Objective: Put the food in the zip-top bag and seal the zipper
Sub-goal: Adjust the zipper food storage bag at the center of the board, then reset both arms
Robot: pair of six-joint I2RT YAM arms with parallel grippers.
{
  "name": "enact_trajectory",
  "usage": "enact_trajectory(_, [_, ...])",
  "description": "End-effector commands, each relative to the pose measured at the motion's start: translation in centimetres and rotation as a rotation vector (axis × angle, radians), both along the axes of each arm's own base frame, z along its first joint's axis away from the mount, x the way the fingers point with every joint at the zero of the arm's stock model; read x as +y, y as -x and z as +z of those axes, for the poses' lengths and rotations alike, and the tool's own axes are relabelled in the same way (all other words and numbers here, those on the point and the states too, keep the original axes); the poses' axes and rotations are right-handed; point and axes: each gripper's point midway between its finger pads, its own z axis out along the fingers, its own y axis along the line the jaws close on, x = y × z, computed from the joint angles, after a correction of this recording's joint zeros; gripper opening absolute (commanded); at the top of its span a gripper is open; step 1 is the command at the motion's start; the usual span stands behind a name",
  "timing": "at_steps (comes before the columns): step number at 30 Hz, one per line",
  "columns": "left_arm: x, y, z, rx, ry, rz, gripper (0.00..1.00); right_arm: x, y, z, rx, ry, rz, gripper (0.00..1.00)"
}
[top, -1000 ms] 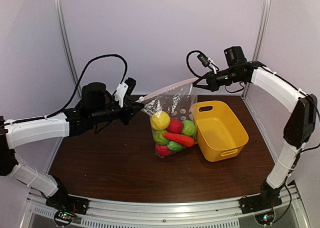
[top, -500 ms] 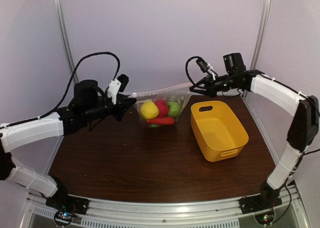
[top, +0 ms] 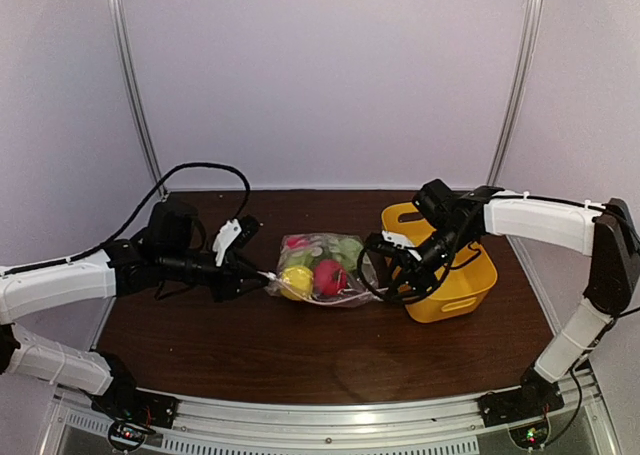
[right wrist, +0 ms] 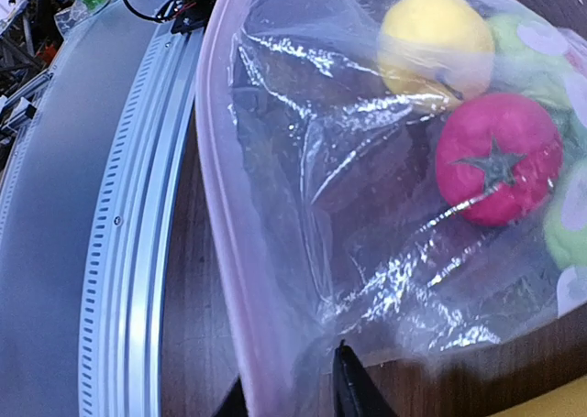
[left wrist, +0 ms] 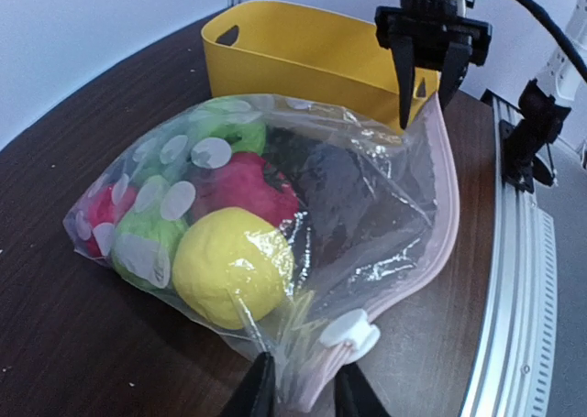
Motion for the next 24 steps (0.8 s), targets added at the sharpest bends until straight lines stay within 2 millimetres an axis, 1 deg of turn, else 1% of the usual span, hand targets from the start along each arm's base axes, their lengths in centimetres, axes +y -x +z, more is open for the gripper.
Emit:
enact_trajectory(1, [-0.1, 3.2, -0.8, 0.124, -0.025, -0.092, 0.36, -2.4, 2.2, 0.7, -0.094, 0.066, 0.054, 0.44])
enact_trajectory(3, [0.2, 3.4, 0.3, 0.098, -0.021, -0.09, 0.41, -2.9, 2.7, 1.8, -0.098, 0.071, 0.065, 0.54])
enact_trajectory(4, [0.4, 3.1, 1.1, 0.066, -0.022, -0.073, 0.43, -3.0, 2.8, 2.9, -0.11, 0.063, 0.069, 0.59])
enact_trajectory(6, [1.0, 2.2, 3.2, -0.014, -0.017, -0.024, 0.47, -3.4, 3.0, 4.7, -0.133, 0.054, 0.058, 0.67])
enact_trajectory(8, [1.9, 1.1, 5.2, -0.107, -0.022, 0.038, 0.54, -3.7, 2.7, 6.5, -0.178, 0.041, 0.02, 0.71])
enact_trajectory(11, [3.5, -1.3, 7.5, -0.199, -0.032, 0.195, 0.63, -4.5, 1.2, 9.5, -0.256, -0.012, -0.097, 0.76])
enact_trajectory(13, [4.9, -3.3, 8.7, -0.233, -0.04, 0.339, 0.7, -5.4, -0.5, 11.2, -0.296, -0.056, -0.191, 0.78])
enact_trajectory(14, [5.7, -4.3, 9.3, -0.252, -0.05, 0.411, 0.71, -6.1, -1.7, 12.1, -0.311, -0.077, -0.258, 0.8])
enact_trajectory(16, [6.7, -5.6, 10.5, -0.289, -0.052, 0.501, 0.74, -7.8, -4.1, 14.0, -0.332, -0.127, -0.394, 0.84])
enact_trajectory(17, [7.1, -6.1, 11.4, -0.304, -0.044, 0.538, 0.76, -9.0, -5.5, 14.9, -0.345, -0.146, -0.475, 0.95])
enact_trajectory(18, [7.5, -6.5, 12.0, -0.318, -0.039, 0.575, 0.79, -10.3, -7.0, 15.9, -0.363, -0.172, -0.575, 0.99])
enact_trajectory(19, [8.1, -7.0, 12.7, -0.33, -0.032, 0.62, 0.83, -11.9, -8.5, 16.7, -0.385, -0.193, -0.685, 0.99])
enact_trajectory(20, [8.7, -7.4, 13.3, -0.341, -0.027, 0.668, 0.89, -13.9, -10.0, 17.1, -0.405, -0.211, -0.804, 1.0])
enact_trajectory(21, [9.8, -7.9, 13.8, -0.357, -0.026, 0.739, 0.96, -15.5, -11.1, 17.8, -0.436, -0.234, -0.904, 1.0])
enact_trajectory(22, [10.4, -8.2, 14.1, -0.371, -0.024, 0.78, 0.97, -16.9, -11.7, 19.1, -0.501, -0.278, -0.98, 1.0])
enact_trajectory(24, [11.3, -8.4, 14.4, -0.402, -0.025, 0.828, 0.98, -19.7, -12.8, 19.9, -0.557, -0.325, -1.177, 1.0])
